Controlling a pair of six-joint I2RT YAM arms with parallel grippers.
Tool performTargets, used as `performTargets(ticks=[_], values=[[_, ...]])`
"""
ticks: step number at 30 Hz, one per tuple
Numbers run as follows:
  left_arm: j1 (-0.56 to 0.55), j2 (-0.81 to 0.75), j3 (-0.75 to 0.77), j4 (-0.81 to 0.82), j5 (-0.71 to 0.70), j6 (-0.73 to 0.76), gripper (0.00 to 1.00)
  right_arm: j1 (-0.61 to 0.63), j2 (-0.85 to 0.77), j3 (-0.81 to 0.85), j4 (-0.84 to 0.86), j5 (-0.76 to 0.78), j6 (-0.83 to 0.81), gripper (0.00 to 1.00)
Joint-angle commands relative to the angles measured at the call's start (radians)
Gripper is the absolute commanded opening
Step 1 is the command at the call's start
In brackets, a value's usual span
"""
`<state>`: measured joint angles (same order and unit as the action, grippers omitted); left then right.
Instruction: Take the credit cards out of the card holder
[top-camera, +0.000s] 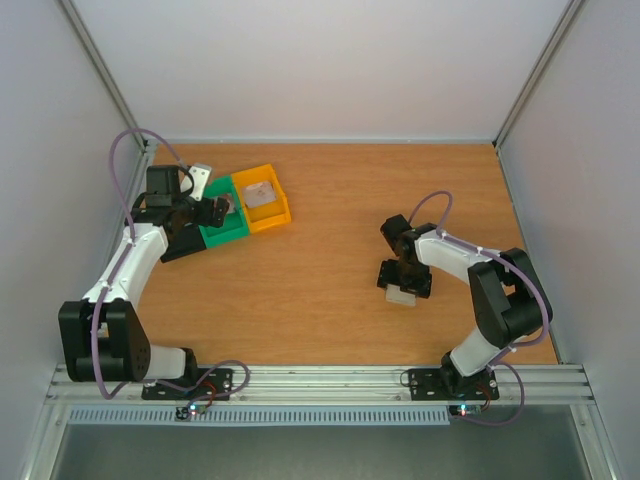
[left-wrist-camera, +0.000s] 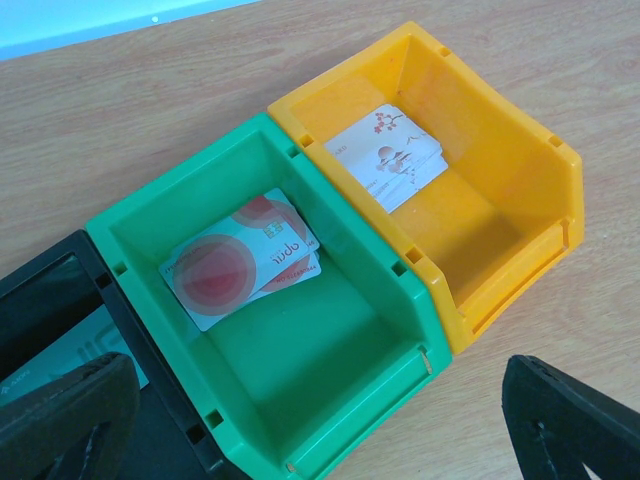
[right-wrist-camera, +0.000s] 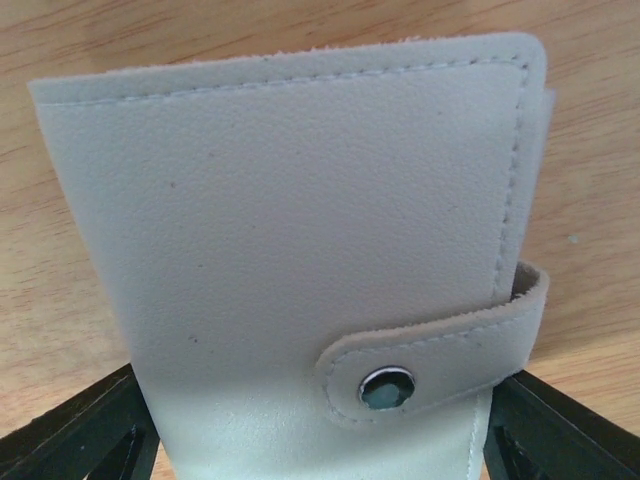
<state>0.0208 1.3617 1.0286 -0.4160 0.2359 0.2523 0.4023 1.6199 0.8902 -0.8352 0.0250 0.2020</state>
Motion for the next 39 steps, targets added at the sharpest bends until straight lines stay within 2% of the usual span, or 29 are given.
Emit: performTargets(ticks=[1, 9, 21, 25, 33, 39], values=[[-0.004, 0.003, 0.028, 0.002, 0.014, 0.01, 0.99, -0.001, 0.038, -0.038, 0.001, 0.034, 0.008, 0.81], [-0.004, 0.007, 0.037, -0.009, 0.045, 0.005, 0.99, 0.0, -0.018, -0.037, 0.004, 0.032, -0.014, 0.69], [-0.016, 0.057, 0.104, -0.032, 0.145, -0.029, 0.99, 0.001, -0.185, -0.026, 0.019, -0.009, -0.087, 0.66], [-0.073, 0.068, 0.157, -0.1, 0.204, -0.028, 0.99, 0.017, -0.235, -0.013, 0.042, -0.048, -0.095, 0.65], [-0.201, 0.066, 0.396, -0.43, 0.403, -0.052, 0.99, 0.233, -0.354, 0.168, 0.136, 0.028, -0.158, 0.63], [-0.312, 0.083, 0.507, -0.489, 0.592, -0.197, 0.99, 0.368, -0.329, 0.3, 0.295, 0.01, -0.221, 0.63]])
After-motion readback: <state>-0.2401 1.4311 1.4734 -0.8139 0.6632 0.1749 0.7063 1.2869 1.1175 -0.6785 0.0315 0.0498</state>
